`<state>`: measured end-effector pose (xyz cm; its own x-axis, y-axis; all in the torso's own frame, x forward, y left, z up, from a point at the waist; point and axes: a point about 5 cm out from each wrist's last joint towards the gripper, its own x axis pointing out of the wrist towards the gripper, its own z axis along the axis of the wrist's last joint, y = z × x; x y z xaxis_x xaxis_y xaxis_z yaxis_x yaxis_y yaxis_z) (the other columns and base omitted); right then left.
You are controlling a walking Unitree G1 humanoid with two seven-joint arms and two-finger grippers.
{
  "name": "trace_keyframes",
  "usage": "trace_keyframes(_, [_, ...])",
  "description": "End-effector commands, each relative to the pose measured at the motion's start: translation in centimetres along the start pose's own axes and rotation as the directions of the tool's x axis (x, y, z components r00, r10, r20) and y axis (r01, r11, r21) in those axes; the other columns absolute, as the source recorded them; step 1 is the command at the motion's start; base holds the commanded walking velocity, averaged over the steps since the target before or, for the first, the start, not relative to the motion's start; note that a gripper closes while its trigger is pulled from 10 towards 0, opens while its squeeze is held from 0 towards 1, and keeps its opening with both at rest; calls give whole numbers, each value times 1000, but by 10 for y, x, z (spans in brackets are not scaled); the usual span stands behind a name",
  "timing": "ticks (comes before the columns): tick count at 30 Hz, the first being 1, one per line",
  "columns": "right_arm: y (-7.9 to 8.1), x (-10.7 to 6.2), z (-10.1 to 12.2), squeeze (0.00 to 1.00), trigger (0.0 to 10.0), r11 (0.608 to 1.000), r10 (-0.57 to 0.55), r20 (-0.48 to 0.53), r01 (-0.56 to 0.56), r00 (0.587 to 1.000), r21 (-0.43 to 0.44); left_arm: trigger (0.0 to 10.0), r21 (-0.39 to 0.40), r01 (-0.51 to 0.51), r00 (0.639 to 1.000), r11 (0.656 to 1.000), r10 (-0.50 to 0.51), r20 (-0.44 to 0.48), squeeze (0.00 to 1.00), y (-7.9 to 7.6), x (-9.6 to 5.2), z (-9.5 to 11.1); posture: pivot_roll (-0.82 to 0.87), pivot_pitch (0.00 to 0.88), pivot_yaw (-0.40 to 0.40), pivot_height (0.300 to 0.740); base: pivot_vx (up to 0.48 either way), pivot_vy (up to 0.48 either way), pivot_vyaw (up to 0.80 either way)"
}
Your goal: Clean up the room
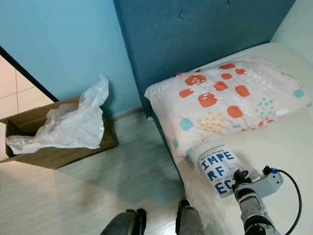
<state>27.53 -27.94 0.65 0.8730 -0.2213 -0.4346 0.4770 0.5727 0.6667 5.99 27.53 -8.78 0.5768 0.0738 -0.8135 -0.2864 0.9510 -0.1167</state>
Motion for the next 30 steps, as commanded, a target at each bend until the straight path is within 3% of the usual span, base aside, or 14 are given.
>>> trace_keyframes(1, [10,0,-26,0,10000,997,66,-102,-62,993,44,10000,1,-20,998,1000,20,-62,0,9,-10,-17,200,460,50,740,0,0,0])
trace_keyframes(11, [24,3,-25,0,10000,987,154,-114,-148,982,56,10000,-2,-12,998,1000,12,-55,0,5,-8,-16,197,469,48,740,0,0,0])
trace_keyframes(22, [3,0,-7,0,10000,998,50,-39,-49,998,26,10000,5,-9,998,1000,9,-62,0,6,-9,-16,194,469,50,740,0,0,0])
trace_keyframes(23, [1,-1,-6,212,10000,999,41,-32,-41,999,23,10000,5,-8,998,1000,8,-62,0,6,-9,-16,193,467,52,740,0,0,0])
trace_keyframes(24, [0,-1,-5,1000,10000,999,34,-24,-33,999,23,10000,6,-8,998,1000,8,-62,0,5,-8,-16,193,467,52,740,0,0,0])
trace_keyframes(30, [0,0,-1,1000,10000,999,30,-10,-29,1000,28,10000,6,-7,998,1000,7,-65,0,4,-7,-15,182,459,53,740,0,0,0])
